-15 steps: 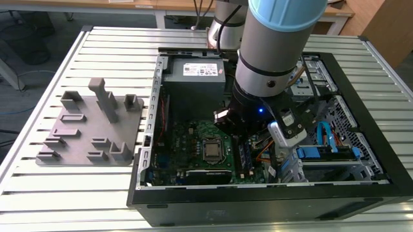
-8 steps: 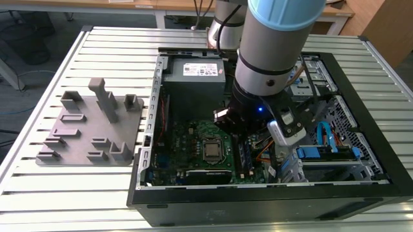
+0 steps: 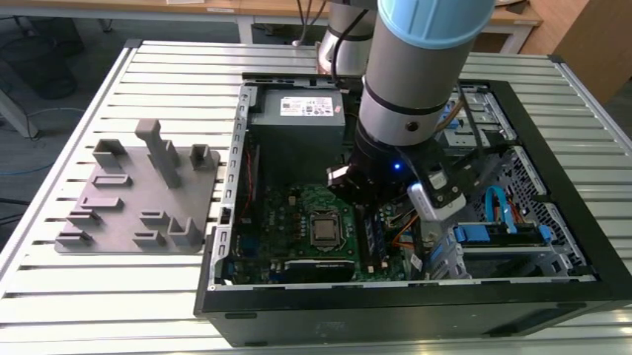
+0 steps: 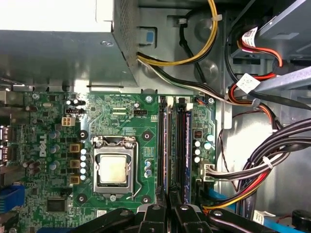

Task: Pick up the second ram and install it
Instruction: 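Insert the second ram into the second slot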

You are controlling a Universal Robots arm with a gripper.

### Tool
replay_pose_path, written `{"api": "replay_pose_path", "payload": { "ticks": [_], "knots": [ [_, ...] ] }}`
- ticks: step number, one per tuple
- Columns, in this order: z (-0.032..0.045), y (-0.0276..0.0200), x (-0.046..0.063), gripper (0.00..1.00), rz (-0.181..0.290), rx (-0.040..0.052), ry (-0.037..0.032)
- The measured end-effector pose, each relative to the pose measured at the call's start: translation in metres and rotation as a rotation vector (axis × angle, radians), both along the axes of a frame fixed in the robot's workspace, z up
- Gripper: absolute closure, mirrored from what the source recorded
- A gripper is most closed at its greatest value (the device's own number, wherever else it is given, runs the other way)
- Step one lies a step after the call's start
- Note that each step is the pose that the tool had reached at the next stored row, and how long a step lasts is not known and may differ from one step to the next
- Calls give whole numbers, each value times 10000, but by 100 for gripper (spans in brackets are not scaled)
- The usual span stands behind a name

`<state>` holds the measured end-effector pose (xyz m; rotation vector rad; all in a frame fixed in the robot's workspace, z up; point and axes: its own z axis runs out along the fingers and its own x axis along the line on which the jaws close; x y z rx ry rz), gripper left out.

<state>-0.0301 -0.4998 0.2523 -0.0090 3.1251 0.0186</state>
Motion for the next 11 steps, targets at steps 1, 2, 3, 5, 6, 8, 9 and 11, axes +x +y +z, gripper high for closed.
{"api": "replay_pose_path", "payload": {
  "ticks": [1,2,3,5,6,8,9,11],
  "knots": [
    [-10,0,0,86,0,-6,0],
    [-21,0,0,86,0,-14,0],
    [-33,0,1,86,0,-22,0],
    [-56,0,1,86,-2,-27,1],
    [-70,0,2,86,-1,-31,1],
    [-97,0,4,86,-1,-34,2],
    [-112,0,5,86,-1,-35,2],
    [-141,0,6,86,0,-39,3]
  ]
}}
